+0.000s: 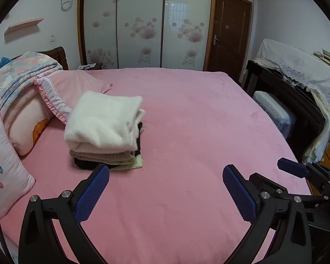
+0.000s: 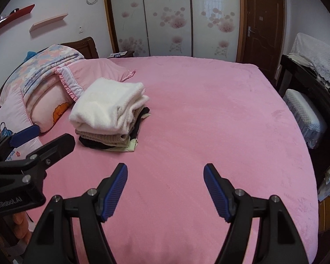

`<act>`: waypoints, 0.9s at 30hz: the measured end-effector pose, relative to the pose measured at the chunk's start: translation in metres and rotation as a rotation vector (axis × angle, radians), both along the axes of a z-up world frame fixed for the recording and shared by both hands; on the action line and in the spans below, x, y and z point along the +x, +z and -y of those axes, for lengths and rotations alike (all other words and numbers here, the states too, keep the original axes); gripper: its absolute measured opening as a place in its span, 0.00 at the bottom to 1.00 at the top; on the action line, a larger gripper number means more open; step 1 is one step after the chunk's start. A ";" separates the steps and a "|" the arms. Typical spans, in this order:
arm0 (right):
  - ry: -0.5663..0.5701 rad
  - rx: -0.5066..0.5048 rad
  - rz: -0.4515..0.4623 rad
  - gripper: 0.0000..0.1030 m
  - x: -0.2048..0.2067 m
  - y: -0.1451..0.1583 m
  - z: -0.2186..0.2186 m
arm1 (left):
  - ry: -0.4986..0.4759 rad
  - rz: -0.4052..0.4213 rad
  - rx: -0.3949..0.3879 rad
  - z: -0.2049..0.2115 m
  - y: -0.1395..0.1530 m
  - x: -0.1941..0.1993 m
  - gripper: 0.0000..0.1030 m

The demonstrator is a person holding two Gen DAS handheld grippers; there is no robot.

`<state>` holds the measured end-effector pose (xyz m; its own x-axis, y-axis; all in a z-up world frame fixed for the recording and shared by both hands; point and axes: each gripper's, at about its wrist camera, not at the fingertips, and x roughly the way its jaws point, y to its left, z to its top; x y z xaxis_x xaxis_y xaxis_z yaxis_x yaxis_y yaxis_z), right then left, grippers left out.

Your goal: Fold large clothes

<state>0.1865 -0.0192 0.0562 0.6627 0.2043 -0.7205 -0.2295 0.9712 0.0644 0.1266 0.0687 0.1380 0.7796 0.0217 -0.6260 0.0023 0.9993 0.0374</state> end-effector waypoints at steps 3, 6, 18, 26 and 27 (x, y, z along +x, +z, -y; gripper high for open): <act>-0.005 -0.003 0.000 0.70 -0.024 0.004 0.018 | -0.013 0.004 -0.011 0.016 0.002 -0.021 1.00; -0.017 -0.001 0.004 0.70 -0.043 0.007 0.034 | -0.004 0.011 -0.002 0.031 0.003 -0.041 1.00; -0.070 0.046 0.020 0.70 -0.081 0.008 0.076 | -0.019 0.020 0.045 0.080 -0.002 -0.082 1.00; -0.092 0.060 0.045 0.70 -0.097 0.009 0.087 | 0.022 0.028 0.041 0.087 -0.005 -0.099 1.00; -0.095 0.055 0.053 0.70 -0.100 0.010 0.088 | 0.029 0.029 0.046 0.086 -0.005 -0.100 1.00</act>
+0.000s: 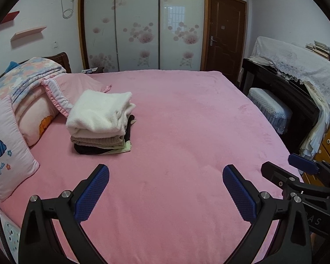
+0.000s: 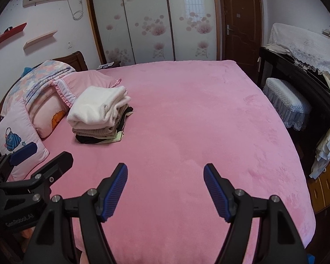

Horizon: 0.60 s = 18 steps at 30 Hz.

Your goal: Fold large clothes

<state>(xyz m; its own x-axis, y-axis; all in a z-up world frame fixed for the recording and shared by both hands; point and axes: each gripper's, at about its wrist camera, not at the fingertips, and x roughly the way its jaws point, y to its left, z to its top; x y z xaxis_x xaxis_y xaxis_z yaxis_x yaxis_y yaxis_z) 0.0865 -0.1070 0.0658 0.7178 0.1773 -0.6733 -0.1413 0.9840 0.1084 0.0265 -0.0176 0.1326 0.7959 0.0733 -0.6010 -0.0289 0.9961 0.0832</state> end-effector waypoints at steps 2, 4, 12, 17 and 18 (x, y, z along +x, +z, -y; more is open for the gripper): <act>-0.008 -0.017 0.013 0.70 -0.005 -0.001 -0.002 | 0.017 0.004 0.007 0.001 -0.002 -0.005 1.00; -0.018 -0.029 0.017 0.70 -0.009 -0.003 -0.003 | 0.021 0.004 -0.004 -0.001 -0.005 -0.009 1.00; -0.032 -0.032 0.028 0.70 -0.016 -0.006 -0.005 | 0.030 -0.007 -0.016 -0.004 -0.012 -0.016 1.00; -0.040 -0.026 0.037 0.70 -0.024 -0.007 -0.004 | 0.037 0.001 -0.023 -0.007 -0.013 -0.024 1.00; -0.039 -0.015 0.037 0.70 -0.026 -0.007 -0.003 | 0.037 0.001 -0.027 -0.008 -0.013 -0.025 1.00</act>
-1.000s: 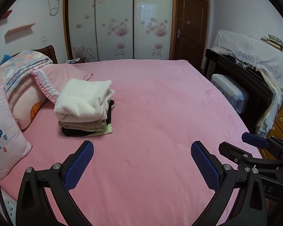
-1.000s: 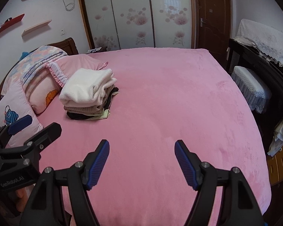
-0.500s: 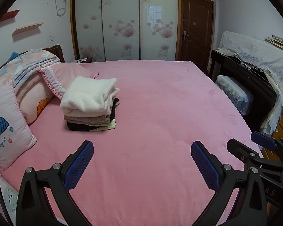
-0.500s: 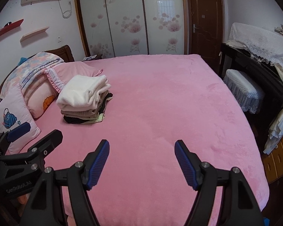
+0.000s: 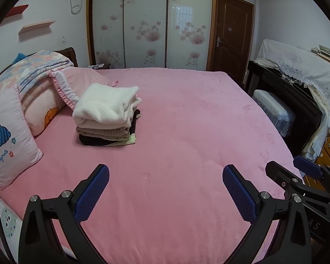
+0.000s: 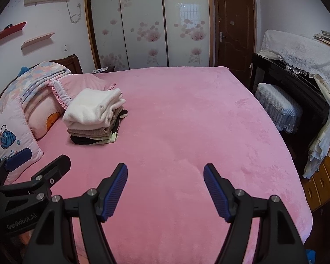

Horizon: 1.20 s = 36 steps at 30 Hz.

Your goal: Fold large clothes

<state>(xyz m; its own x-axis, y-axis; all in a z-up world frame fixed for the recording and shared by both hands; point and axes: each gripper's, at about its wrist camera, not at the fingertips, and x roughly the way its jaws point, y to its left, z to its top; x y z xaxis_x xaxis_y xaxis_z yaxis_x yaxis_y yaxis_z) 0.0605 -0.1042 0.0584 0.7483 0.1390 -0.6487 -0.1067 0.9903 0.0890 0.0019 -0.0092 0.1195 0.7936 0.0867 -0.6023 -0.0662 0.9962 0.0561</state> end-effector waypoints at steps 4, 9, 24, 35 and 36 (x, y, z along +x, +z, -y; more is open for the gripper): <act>0.010 0.012 0.006 0.70 -0.007 0.001 0.001 | 0.006 0.006 -0.013 -0.005 -0.001 -0.008 1.00; 0.014 -0.014 0.036 0.70 -0.017 0.003 -0.004 | 0.017 0.013 -0.017 -0.010 -0.002 -0.015 1.00; 0.035 -0.031 0.045 0.70 -0.027 -0.002 -0.012 | 0.046 -0.031 -0.006 -0.011 -0.022 -0.020 1.00; 0.043 -0.027 0.039 0.70 -0.027 -0.008 -0.014 | 0.061 -0.036 0.007 -0.010 -0.025 -0.018 0.99; 0.042 -0.028 0.040 0.70 -0.027 -0.008 -0.014 | 0.061 -0.037 0.005 -0.010 -0.025 -0.018 0.99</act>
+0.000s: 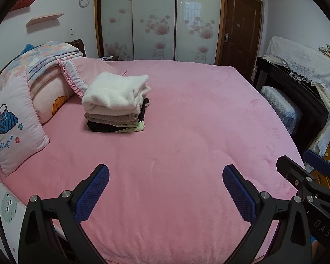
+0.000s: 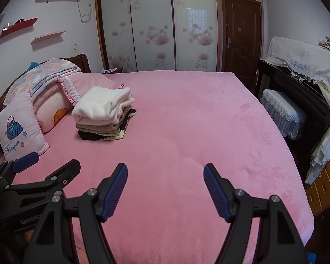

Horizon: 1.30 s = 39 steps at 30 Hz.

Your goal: Fold large clothes

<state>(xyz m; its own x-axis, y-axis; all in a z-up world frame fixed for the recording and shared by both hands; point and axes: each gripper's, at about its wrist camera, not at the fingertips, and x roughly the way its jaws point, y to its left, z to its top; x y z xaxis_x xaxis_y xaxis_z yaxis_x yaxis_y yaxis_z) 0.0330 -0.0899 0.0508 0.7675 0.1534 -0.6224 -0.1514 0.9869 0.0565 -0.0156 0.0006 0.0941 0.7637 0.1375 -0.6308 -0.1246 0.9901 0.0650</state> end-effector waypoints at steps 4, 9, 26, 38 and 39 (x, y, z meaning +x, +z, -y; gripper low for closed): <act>0.002 0.004 -0.004 0.70 0.000 -0.001 0.000 | 0.003 -0.001 0.004 0.001 -0.001 0.000 0.99; 0.002 0.005 -0.006 0.70 0.000 -0.002 -0.001 | 0.009 -0.005 0.013 0.003 -0.003 0.001 0.99; 0.003 0.013 -0.027 0.70 0.002 -0.012 -0.001 | 0.022 -0.032 0.018 0.003 -0.010 0.004 0.99; 0.004 0.011 -0.032 0.70 0.004 -0.015 0.001 | 0.023 -0.049 0.010 0.004 -0.013 0.007 0.99; 0.005 0.012 -0.031 0.70 0.004 -0.015 0.001 | 0.023 -0.050 0.008 0.004 -0.013 0.007 0.99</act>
